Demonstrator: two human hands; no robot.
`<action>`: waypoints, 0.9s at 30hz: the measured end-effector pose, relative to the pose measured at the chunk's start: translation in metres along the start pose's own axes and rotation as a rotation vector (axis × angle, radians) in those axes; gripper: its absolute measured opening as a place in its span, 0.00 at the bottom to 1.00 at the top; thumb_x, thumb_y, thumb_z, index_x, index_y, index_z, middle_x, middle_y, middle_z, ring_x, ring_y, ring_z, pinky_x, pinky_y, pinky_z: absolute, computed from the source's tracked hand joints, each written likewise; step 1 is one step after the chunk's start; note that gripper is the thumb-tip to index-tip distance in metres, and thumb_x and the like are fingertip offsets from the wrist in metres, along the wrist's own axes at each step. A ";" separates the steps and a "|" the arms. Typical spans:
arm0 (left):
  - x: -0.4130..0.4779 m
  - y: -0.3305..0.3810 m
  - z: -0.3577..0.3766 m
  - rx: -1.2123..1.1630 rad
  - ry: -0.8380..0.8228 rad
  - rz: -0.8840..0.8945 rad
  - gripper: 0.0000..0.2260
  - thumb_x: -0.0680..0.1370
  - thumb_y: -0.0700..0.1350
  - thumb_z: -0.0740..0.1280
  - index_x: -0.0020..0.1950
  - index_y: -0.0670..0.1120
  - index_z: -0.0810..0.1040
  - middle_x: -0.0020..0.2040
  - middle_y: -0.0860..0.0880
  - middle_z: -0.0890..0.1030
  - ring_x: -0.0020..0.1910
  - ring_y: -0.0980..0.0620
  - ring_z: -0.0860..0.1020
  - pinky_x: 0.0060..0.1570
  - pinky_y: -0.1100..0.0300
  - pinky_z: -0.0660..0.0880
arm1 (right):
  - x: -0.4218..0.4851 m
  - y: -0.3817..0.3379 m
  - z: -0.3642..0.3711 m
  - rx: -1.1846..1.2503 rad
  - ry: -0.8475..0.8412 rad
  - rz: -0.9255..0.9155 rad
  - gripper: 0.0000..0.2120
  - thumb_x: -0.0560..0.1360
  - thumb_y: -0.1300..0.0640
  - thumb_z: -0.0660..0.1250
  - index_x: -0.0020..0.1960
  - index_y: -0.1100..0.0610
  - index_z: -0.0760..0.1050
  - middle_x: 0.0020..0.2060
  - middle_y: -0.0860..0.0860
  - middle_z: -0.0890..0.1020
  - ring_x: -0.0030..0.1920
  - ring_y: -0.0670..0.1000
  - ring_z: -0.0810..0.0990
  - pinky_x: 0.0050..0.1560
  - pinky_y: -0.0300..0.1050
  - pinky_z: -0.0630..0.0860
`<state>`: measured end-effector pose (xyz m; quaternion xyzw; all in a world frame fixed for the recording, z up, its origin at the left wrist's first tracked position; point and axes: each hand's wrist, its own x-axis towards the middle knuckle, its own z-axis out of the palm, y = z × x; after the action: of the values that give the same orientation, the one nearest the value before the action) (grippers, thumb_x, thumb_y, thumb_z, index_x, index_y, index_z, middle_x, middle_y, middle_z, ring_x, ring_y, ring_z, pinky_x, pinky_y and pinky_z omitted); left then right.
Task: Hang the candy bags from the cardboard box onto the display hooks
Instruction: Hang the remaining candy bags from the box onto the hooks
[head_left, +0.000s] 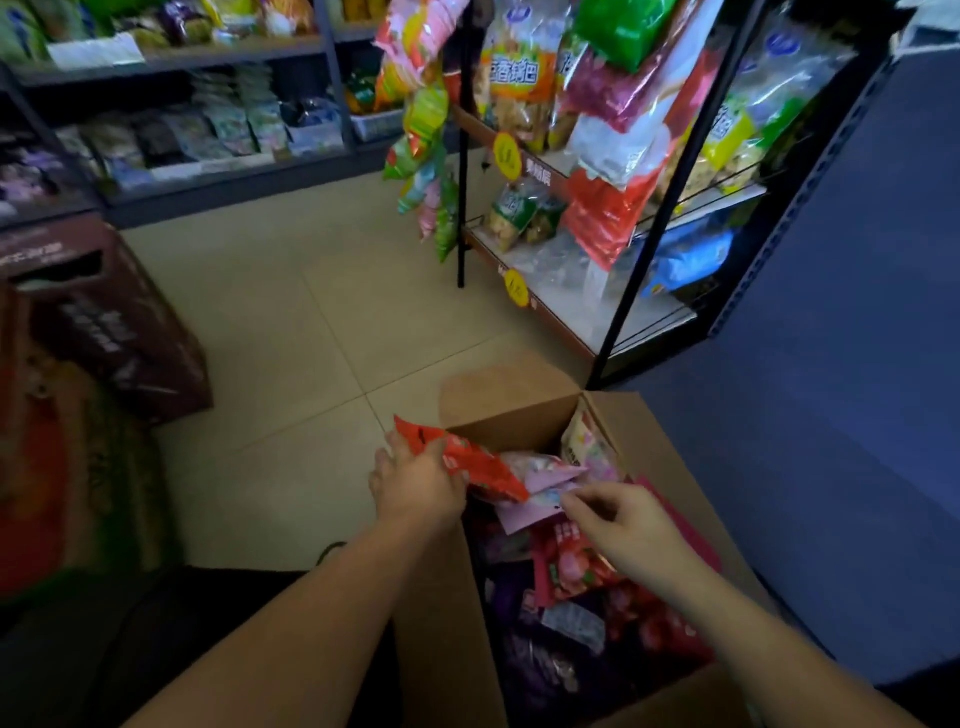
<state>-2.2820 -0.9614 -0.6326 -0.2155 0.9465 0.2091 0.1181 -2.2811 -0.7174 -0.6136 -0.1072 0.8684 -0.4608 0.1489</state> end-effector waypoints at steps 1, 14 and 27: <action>0.004 -0.006 0.002 -0.109 0.005 0.001 0.24 0.78 0.54 0.68 0.74 0.52 0.72 0.75 0.34 0.68 0.72 0.33 0.70 0.73 0.46 0.66 | 0.005 -0.003 0.004 -0.002 0.008 -0.011 0.14 0.81 0.57 0.69 0.37 0.59 0.79 0.26 0.43 0.72 0.28 0.39 0.70 0.32 0.34 0.65; -0.034 0.052 -0.035 -0.777 0.052 0.257 0.05 0.76 0.42 0.75 0.51 0.45 0.88 0.45 0.50 0.87 0.43 0.57 0.83 0.44 0.68 0.78 | 0.016 -0.051 -0.018 -0.045 -0.113 -0.015 0.32 0.73 0.51 0.79 0.73 0.43 0.71 0.64 0.36 0.75 0.64 0.33 0.75 0.56 0.27 0.72; -0.025 0.049 0.024 -0.565 -0.077 0.211 0.15 0.83 0.47 0.64 0.68 0.42 0.77 0.61 0.43 0.82 0.61 0.44 0.80 0.53 0.62 0.72 | 0.031 0.002 -0.060 0.103 0.290 0.123 0.04 0.82 0.55 0.68 0.52 0.51 0.83 0.43 0.50 0.88 0.43 0.52 0.88 0.49 0.54 0.85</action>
<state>-2.2792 -0.9020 -0.6293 -0.1320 0.8629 0.4832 0.0670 -2.3312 -0.6798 -0.5878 0.0215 0.8608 -0.5056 0.0551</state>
